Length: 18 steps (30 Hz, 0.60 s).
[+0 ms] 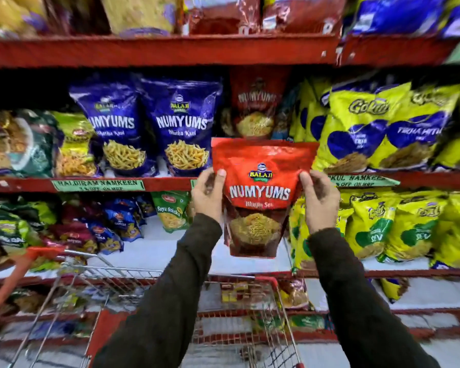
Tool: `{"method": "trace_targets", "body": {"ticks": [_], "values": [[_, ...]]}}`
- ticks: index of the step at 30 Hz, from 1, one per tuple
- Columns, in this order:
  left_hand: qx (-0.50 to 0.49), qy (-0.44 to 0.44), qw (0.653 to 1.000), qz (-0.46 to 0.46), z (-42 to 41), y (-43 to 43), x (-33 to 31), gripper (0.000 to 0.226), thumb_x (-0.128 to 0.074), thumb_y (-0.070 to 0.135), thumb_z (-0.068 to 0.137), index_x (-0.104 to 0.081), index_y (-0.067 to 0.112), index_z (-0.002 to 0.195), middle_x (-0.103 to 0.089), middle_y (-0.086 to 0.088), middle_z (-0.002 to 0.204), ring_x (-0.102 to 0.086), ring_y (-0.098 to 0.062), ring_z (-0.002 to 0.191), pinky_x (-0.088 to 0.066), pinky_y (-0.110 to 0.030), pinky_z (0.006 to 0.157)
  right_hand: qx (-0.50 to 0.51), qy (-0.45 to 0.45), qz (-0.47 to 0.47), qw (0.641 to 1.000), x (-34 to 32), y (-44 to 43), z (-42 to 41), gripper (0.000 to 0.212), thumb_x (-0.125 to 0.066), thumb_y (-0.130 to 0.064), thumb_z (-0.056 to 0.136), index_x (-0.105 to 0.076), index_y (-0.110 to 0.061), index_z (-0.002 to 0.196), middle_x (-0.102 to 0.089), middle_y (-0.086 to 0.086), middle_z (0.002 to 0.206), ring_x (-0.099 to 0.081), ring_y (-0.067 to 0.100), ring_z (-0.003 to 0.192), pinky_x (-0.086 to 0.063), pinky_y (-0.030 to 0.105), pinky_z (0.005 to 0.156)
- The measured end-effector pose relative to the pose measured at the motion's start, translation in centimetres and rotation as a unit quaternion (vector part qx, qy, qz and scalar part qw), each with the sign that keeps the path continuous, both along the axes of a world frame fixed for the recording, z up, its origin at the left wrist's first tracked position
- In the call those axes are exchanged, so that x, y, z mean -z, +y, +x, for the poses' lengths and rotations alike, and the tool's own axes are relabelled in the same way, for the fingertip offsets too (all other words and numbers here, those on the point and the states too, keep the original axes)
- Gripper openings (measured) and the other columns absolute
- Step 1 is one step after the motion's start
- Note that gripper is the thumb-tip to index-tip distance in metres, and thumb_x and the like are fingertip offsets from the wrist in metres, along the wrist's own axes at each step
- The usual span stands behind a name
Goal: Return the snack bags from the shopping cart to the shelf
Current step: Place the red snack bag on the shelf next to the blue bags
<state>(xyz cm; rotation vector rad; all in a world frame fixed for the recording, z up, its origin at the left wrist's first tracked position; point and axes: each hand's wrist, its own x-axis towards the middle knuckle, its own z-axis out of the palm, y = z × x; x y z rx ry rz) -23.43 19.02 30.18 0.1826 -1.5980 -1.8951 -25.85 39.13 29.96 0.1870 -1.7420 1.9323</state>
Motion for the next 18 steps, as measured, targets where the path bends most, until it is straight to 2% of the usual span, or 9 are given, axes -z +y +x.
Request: {"method": "trace_targets", "body": {"ticks": [1,3,6,8,10,12,15,18], "values": [[-0.001,0.013,1.000,0.018,-1.0,0.3,-1.7,0.018,-0.062,0.013,0.089,-0.064,0.002,0.103,-0.065,0.000,0.091,-0.061,0.007,0.077,-0.053,-0.013,0.078,0.003,0.010,-0.015,1.000,-1.5,-0.1,-1.0,0.009,-0.060,-0.009,0.092,-0.062,-0.018,0.092,-0.065,0.001,0.087,-0.059,-0.005,0.077,-0.048,0.014,0.077],[0.019,0.034,0.998,0.056,-3.1,1.0,-4.6,0.007,-0.062,0.013,0.089,-0.064,0.010,0.095,-0.066,-0.008,0.096,-0.060,-0.012,0.088,-0.051,-0.034,0.091,0.005,0.022,-0.047,0.999,-4.1,-0.3,-3.2,0.007,-0.061,-0.010,0.092,-0.062,-0.010,0.100,-0.065,0.007,0.091,-0.059,-0.004,0.077,-0.048,0.015,0.079],[0.036,0.034,0.992,0.113,-6.5,1.6,-7.5,0.007,-0.064,0.017,0.088,-0.065,0.014,0.094,-0.068,-0.017,0.106,-0.061,-0.023,0.095,-0.051,-0.046,0.099,0.017,0.035,-0.035,0.999,-7.2,-0.5,-6.6,0.014,-0.062,-0.015,0.092,-0.065,-0.005,0.102,-0.066,-0.001,0.086,-0.060,-0.013,0.070,-0.046,0.005,0.069],[0.038,0.036,0.987,0.153,-9.1,1.7,-8.8,0.014,-0.065,0.018,0.087,-0.066,0.012,0.099,-0.067,-0.024,0.115,-0.063,-0.032,0.103,-0.048,-0.054,0.103,0.019,0.033,-0.019,0.999,-9.1,-0.7,-9.3,0.023,-0.061,-0.017,0.092,-0.066,0.002,0.104,-0.068,0.006,0.090,-0.060,-0.009,0.071,-0.046,0.005,0.068],[0.028,0.034,0.984,0.172,-11.5,1.8,-9.8,0.022,-0.065,0.017,0.087,-0.066,0.004,0.105,-0.066,-0.027,0.118,-0.063,-0.036,0.108,-0.047,-0.057,0.102,0.021,0.029,-0.012,0.999,-10.5,-1.0,-11.7,0.026,-0.061,-0.016,0.093,-0.066,0.005,0.106,-0.067,0.010,0.093,-0.059,0.000,0.073,-0.047,0.007,0.068],[0.008,0.030,0.985,0.170,-13.8,2.0,-10.6,0.030,-0.064,0.017,0.088,-0.065,-0.002,0.110,-0.067,-0.027,0.117,-0.063,-0.031,0.103,-0.048,-0.056,0.102,0.030,0.024,-0.008,0.999,-11.6,-1.4,-14.1,0.024,-0.061,-0.013,0.092,-0.066,0.006,0.105,-0.067,0.013,0.093,-0.058,0.004,0.072,-0.047,0.014,0.070],[-0.019,0.030,0.982,0.184,-17.0,2.2,-11.4,0.029,-0.064,0.018,0.087,-0.066,0.001,0.110,-0.070,-0.018,0.108,-0.063,-0.026,0.095,-0.050,-0.051,0.100,0.044,0.007,-0.006,0.999,-12.5,-1.8,-17.3,0.023,-0.061,-0.009,0.091,-0.066,0.010,0.103,-0.069,0.023,0.099,-0.059,0.017,0.082,-0.047,0.022,0.072],[-0.039,0.022,0.973,0.224,-19.9,2.2,-11.6,0.029,-0.063,0.010,0.087,-0.063,-0.002,0.113,-0.068,-0.022,0.106,-0.057,-0.022,0.090,-0.049,-0.046,0.099,0.057,-0.020,0.017,0.998,-12.7,-2.1,-20.2,0.022,-0.061,-0.006,0.089,-0.067,0.009,0.104,-0.070,0.027,0.107,-0.057,0.018,0.089,-0.050,0.030,0.085]]}}
